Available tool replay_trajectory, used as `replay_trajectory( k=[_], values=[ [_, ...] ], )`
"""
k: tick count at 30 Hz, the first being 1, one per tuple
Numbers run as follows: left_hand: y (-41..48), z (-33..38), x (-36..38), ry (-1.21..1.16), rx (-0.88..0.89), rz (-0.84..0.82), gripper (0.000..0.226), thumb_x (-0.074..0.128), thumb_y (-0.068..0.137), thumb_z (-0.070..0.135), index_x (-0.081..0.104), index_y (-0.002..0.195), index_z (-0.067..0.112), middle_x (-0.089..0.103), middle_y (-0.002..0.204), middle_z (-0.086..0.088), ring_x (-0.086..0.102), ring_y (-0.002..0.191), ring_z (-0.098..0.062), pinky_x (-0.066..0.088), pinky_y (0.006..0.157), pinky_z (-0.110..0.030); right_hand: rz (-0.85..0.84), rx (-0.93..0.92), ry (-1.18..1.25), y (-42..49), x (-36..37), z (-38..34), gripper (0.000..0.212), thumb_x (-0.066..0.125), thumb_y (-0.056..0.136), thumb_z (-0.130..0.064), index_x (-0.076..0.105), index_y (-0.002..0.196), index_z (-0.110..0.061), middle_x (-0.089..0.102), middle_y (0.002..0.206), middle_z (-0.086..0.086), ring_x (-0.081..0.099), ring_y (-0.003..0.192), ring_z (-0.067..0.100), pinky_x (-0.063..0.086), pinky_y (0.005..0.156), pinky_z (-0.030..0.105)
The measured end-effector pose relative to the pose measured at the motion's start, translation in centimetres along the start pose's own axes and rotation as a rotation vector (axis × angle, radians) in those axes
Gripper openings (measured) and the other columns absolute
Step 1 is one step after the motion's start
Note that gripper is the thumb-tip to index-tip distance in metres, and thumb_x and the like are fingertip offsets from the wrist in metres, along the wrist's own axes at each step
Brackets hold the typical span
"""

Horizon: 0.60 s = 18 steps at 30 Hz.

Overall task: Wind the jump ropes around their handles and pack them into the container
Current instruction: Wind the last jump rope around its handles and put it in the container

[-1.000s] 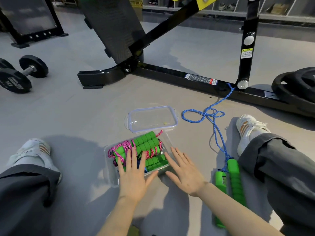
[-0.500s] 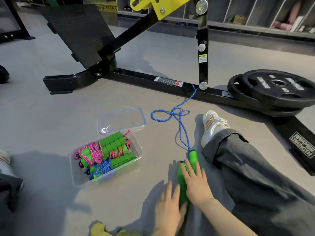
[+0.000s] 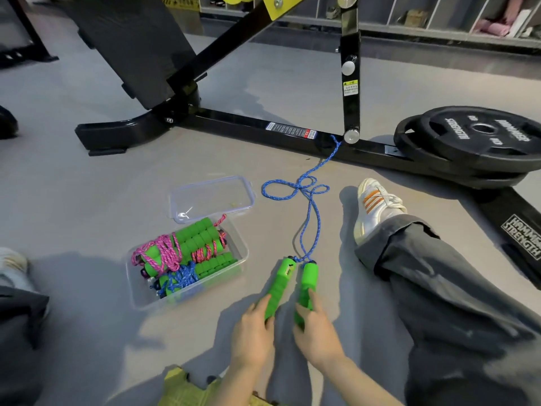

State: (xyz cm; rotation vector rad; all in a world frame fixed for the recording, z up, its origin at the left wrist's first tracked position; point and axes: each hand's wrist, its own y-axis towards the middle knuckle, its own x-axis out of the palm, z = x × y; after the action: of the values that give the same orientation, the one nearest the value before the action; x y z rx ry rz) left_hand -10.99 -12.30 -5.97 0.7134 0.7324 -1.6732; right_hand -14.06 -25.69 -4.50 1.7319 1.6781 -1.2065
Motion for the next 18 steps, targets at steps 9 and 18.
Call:
replay_trajectory(
  k=[9, 18],
  values=[
    [0.3, -3.3, -3.6, 0.248, 0.034, -0.077, 0.054, 0.041, 0.098, 0.043, 0.028, 0.149, 0.031, 0.03, 0.154, 0.009, 0.039, 0.134, -0.015, 0.038, 0.102, -0.028, -0.046, -0.208, -0.036, 0.8, 0.4, -3.7, 0.053, 0.037, 0.091, -0.004, 0.037, 0.142, -0.017, 0.024, 0.153, -0.001, 0.039, 0.132, 0.022, 0.03, 0.104, 0.026],
    [0.0, -0.8, -2.7, 0.381, 0.075, -0.171, 0.053, 0.035, 0.102, 0.038, 0.02, 0.151, 0.026, 0.009, 0.16, -0.001, 0.015, 0.145, -0.02, 0.027, 0.112, -0.031, -0.131, -0.082, -0.297, 5.1, -2.8, -0.5, 0.074, 0.036, 0.078, 0.008, 0.021, 0.146, -0.017, 0.01, 0.154, 0.01, 0.028, 0.134, 0.032, 0.038, 0.102, 0.038]
  ],
)
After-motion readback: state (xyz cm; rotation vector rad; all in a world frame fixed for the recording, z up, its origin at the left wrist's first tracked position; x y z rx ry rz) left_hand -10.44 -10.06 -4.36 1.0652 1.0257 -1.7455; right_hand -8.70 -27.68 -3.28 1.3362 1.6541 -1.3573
